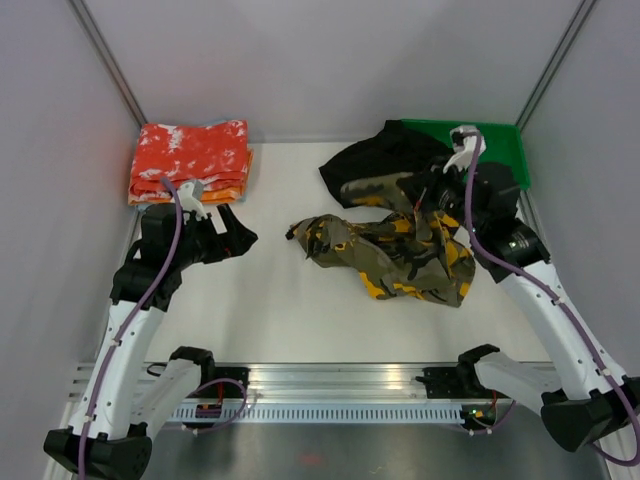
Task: Fold and stack the trousers
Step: Flatten the trousers out
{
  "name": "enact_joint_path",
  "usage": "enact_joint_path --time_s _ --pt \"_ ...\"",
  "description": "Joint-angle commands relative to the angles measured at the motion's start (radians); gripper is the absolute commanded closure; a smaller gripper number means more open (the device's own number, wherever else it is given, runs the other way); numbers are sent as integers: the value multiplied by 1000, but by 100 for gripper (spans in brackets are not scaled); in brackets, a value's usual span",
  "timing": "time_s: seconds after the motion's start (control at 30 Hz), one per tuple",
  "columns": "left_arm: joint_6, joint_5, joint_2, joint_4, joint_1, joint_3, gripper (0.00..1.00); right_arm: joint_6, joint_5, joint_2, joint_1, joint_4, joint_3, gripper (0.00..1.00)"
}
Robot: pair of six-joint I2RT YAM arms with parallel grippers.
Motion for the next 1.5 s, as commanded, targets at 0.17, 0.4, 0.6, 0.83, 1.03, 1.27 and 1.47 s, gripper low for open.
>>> enact_joint_path --time_s 0.17,0.4,0.6,0.83,1.03,1.27,1.47 --pt "25 53 15 19 -1 33 0 -3 181 -40 27 -289 -166 27" --pt "40 131 46 49 -14 30 0 -25 511 156 26 -523 121 10" --pt "-21 130 99 112 -45 -44 2 21 367 263 26 -321 -41 25" --pt "-4 66 99 95 -47 -59 1 130 284 365 191 -146 -295 34" --pt "-4 72 108 100 -48 -51 0 213 254 534 328 27 -300 33" --pt "28 10 96 53 -48 -39 0 220 257 825 526 -3 39 30" --pt "48 -27 72 20 -48 -5 0 103 399 753 454 -199 268 20"
